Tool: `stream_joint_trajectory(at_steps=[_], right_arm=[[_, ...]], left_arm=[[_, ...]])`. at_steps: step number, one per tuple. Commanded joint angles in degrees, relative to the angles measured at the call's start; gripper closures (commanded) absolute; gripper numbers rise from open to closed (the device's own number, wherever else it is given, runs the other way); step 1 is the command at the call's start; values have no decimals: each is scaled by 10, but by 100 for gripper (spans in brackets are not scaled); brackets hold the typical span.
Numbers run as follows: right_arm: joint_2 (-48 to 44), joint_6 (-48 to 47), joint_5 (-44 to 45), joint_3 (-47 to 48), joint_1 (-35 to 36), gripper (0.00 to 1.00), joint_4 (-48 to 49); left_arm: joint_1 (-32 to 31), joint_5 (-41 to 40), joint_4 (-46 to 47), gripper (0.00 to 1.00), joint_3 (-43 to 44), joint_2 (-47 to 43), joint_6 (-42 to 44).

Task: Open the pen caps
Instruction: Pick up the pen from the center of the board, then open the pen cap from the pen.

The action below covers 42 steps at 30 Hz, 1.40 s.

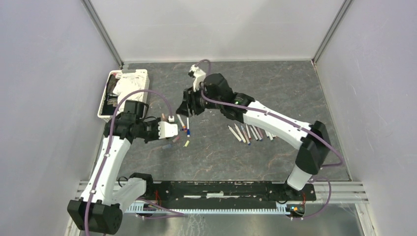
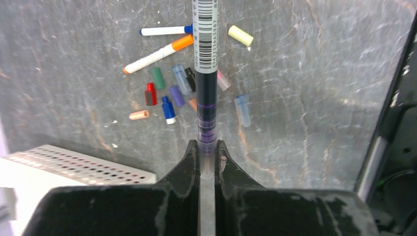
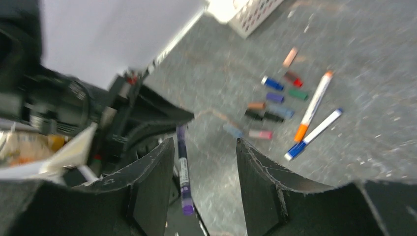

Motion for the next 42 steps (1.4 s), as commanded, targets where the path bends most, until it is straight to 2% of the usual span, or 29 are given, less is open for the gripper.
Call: stream_joint_trajectory(at_steps=[1, 11, 17, 19, 21, 24, 25, 26, 27, 28, 29, 30, 33, 36, 39, 42], right_arm=[[42, -32, -141, 24, 5, 45, -65], [98, 5, -223, 26, 31, 46, -21], [128, 24, -253, 24, 36, 52, 5], [133, 27, -261, 24, 35, 59, 15], [133, 33, -268, 15, 34, 71, 33], [128, 45, -273, 0, 31, 95, 63], [128, 48, -275, -4, 30, 100, 67], [127, 49, -276, -9, 28, 100, 72], [126, 52, -277, -13, 27, 100, 77], [123, 55, -277, -20, 26, 100, 84], [121, 59, -279, -25, 25, 100, 92], [120, 63, -282, -31, 26, 100, 96], [116, 69, -286, -39, 26, 100, 115], [112, 68, -285, -48, 26, 100, 118], [107, 73, -290, -58, 25, 100, 129], [103, 72, -295, -66, 25, 100, 137]], left_arm=[[-18, -50, 0, 98, 1, -22, 108], [-35, -50, 7, 98, -4, -41, 138], [-43, -56, 8, 98, -7, -43, 140], [-45, -56, 8, 98, -8, -44, 141], [-48, -58, 6, 98, -9, -45, 142], [-51, -57, 3, 97, -15, -49, 144], [-52, -60, 3, 96, -18, -50, 147], [-53, -62, 3, 95, -20, -52, 148], [-54, -62, 3, 92, -22, -54, 149], [-54, -61, 3, 84, -23, -54, 149], [-54, -59, 4, 71, -23, -55, 147], [-55, -56, 3, 63, -23, -55, 146], [-55, -48, 4, 57, -19, -51, 140], [-55, -46, 5, 57, -15, -45, 133], [-55, -43, 4, 62, -17, -41, 131], [-55, -40, -1, 82, -17, -37, 131]])
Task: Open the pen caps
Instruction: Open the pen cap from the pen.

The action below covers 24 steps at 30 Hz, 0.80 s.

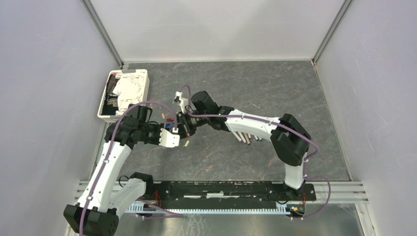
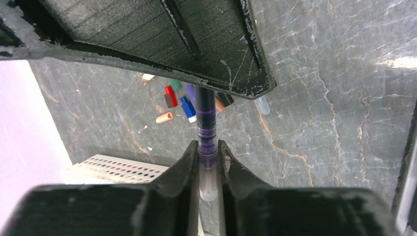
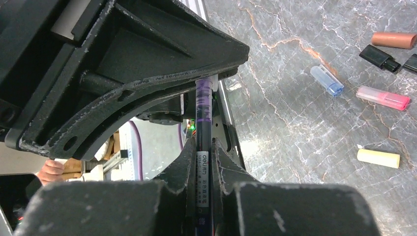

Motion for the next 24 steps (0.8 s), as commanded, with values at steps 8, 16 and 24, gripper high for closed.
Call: stream_joint_trajectory(at_steps=[8, 16, 24], right_arm=[[-5, -16, -24, 25, -5, 57, 11], [32, -1, -37, 65, 1, 59, 18], [39, 1, -63, 46, 8, 60, 30]], left_arm=[[-4, 25, -27, 98, 11, -3, 40], [-6, 25, -36, 98, 22, -1, 44], [-6, 26, -23, 98, 23, 3, 37]])
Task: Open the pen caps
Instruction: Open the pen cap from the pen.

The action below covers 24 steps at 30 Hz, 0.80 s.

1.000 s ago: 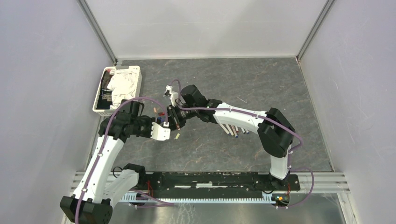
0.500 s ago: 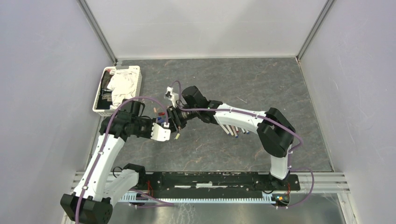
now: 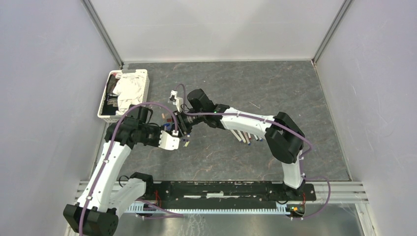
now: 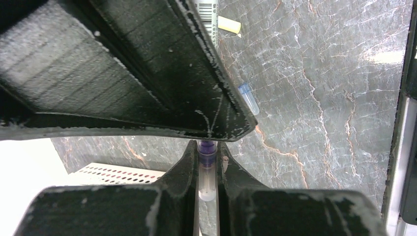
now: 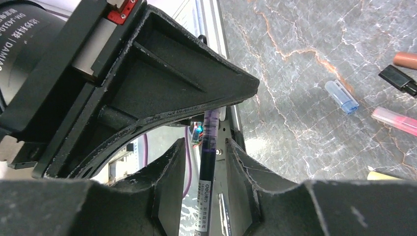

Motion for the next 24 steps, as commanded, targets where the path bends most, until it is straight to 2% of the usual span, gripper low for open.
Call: stream_joint_trajectory(at_steps=[1, 3, 4, 7, 11, 14, 19, 24], right_arm=[[2, 3, -25, 1, 5, 60, 26], [1, 1, -23, -1, 4, 62, 29], [1, 1, -22, 2, 5, 67, 28], [0, 0, -13, 5, 1, 100, 22], [-26, -13, -13, -30, -19, 100, 15], [-59, -28, -29, -98, -41, 100, 20], [-115, -120, -23, -182, -57, 100, -69], [-173, -155, 9, -286, -92, 100, -97]], left_arm=[[-3, 19, 7, 98, 20, -1, 18], [-3, 22, 7, 98, 22, -1, 18], [-3, 22, 7, 98, 22, -1, 18], [-4, 17, 7, 98, 20, -3, 19], [-4, -8, 29, 98, 3, -9, 19], [-3, -42, 44, 98, -9, -7, 30], [-3, -122, 104, 98, -57, -11, 52], [2, -174, 149, 98, -73, 8, 50]])
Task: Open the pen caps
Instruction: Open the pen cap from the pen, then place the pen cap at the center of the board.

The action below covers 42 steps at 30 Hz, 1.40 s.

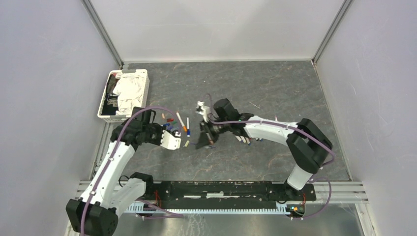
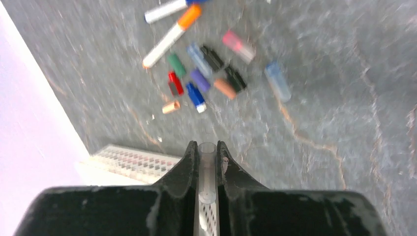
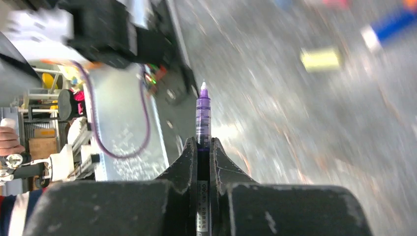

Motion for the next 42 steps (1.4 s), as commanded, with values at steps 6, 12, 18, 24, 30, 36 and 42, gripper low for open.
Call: stream_joint_trajectory(at_steps=[6, 12, 18, 24, 30, 36, 42], right_arm=[[-104, -98, 38, -106, -82, 100, -160], [-133, -90, 88, -105, -97, 100, -136], [-225, -112, 408, -155, -115, 100, -117], [-279, -137, 587, -255, -120, 100, -5], [-266, -137, 641, -315, -133, 100, 72], [-231, -141, 660, -334, -146, 100, 104], [-197, -143, 648, -343, -158, 100, 121]], left_arm=[[31, -126, 66, 98, 8, 37, -13], [31, -9, 47, 98, 13, 60, -107], [31, 21, 133, 98, -30, 137, -260], [31, 10, 214, 97, -59, 199, -306], [31, -1, 246, 77, -74, 248, -322], [31, 10, 262, 70, -71, 265, -345], [31, 28, 206, 54, -12, 261, -378]])
